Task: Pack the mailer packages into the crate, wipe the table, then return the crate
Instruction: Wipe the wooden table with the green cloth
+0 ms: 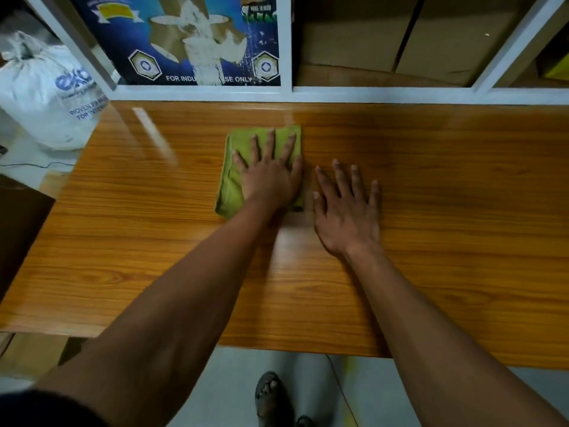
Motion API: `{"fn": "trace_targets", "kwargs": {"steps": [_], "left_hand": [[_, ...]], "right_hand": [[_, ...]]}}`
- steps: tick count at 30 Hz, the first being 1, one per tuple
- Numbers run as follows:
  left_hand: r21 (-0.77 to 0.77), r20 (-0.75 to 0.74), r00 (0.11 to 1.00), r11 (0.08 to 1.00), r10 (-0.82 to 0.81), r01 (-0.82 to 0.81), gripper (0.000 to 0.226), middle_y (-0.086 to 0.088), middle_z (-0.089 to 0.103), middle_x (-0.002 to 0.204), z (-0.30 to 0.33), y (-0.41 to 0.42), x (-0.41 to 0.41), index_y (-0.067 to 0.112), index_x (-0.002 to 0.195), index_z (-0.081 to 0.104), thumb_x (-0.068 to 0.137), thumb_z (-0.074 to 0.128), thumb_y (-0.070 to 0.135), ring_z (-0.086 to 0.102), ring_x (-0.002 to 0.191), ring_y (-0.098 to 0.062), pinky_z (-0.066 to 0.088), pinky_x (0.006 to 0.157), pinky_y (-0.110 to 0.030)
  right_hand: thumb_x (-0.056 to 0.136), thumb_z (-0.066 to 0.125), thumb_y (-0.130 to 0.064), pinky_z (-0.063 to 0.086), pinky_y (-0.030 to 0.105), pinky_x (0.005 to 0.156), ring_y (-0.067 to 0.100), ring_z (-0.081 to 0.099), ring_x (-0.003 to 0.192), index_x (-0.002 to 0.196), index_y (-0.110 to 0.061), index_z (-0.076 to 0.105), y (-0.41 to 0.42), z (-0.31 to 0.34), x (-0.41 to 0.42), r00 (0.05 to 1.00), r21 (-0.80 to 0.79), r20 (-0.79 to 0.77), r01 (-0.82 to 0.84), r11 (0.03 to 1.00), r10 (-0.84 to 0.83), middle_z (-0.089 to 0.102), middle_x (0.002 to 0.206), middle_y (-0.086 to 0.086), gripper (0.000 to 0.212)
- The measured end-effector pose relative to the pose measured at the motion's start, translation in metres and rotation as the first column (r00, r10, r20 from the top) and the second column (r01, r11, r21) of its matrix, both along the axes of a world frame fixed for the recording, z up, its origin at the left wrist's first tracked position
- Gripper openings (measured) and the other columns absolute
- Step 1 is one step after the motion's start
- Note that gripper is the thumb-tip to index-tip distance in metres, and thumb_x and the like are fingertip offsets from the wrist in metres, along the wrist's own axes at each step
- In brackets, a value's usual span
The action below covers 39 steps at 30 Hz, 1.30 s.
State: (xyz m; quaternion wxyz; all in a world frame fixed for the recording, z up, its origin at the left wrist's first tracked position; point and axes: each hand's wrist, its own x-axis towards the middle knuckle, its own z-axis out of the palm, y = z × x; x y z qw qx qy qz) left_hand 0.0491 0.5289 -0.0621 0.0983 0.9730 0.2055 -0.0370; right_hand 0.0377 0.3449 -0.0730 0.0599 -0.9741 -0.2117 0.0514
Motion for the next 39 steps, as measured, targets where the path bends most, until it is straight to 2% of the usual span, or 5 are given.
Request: {"fn": "trace_targets", "kwargs": {"steps": [6,15,22,27,39], "left_hand": [[-0.037,0.060,0.997,0.998,-0.040,0.042,0.061,0.008,-0.008,0.178,-0.004,-0.033,-0.093,0.058,0.163,-0.007,0.106,0.010,0.071,-0.015,0.163,-0.029,-0.007,0.125,-0.069],[-0.008,0.030,0.999,0.999,-0.035,0.035,0.069,-0.001,0.001,0.179,-0.009,0.024,0.081,0.049,0.167,0.005,0.101,0.008,0.070,-0.007,0.163,-0.038,-0.006,0.121,-0.075],[-0.009,0.080,0.993,0.996,-0.086,0.087,0.067,0.001,-0.002,0.179,-0.012,0.008,0.028,0.050,0.166,0.000,0.103,0.008,0.070,-0.010,0.163,-0.036,-0.006,0.122,-0.073],[-0.030,0.043,0.997,0.998,-0.063,0.064,0.068,-0.002,0.001,0.179,-0.008,0.027,0.090,0.049,0.167,0.008,0.102,0.010,0.071,-0.009,0.163,-0.038,-0.006,0.121,-0.075],[-0.019,0.045,0.994,0.995,-0.101,0.102,0.069,-0.004,0.000,0.179,-0.008,0.031,0.093,0.047,0.167,0.007,0.102,0.009,0.070,-0.011,0.162,-0.040,-0.004,0.121,-0.076]], "right_hand": [[0.109,0.008,-0.057,-0.005,0.063,0.128,0.025,-0.014,0.163,0.166,-0.046,-0.005,0.007,0.005,0.042,0.998,0.014,-0.051,-0.020,1.000,0.021,-0.013,0.177,-0.008,0.060],[0.107,0.008,-0.062,-0.002,0.064,0.128,0.027,-0.010,0.163,0.167,-0.045,-0.002,0.026,-0.003,0.092,0.999,0.006,0.020,0.041,0.999,-0.041,-0.010,0.177,-0.005,0.063],[0.108,0.010,-0.062,0.001,0.064,0.128,0.026,-0.011,0.163,0.167,-0.045,-0.002,0.026,-0.003,0.090,0.999,0.019,0.026,0.047,0.999,-0.048,-0.011,0.177,-0.005,0.063],[0.107,0.008,-0.063,0.001,0.063,0.128,0.026,-0.011,0.163,0.167,-0.044,-0.002,0.023,-0.006,0.088,0.998,0.002,0.049,0.045,0.999,-0.045,-0.011,0.177,-0.004,0.064],[0.106,0.009,-0.063,0.001,0.062,0.129,0.025,-0.011,0.163,0.167,-0.044,-0.002,0.025,-0.007,0.088,0.997,0.002,0.071,0.041,0.999,-0.041,-0.011,0.177,-0.005,0.064]]}}
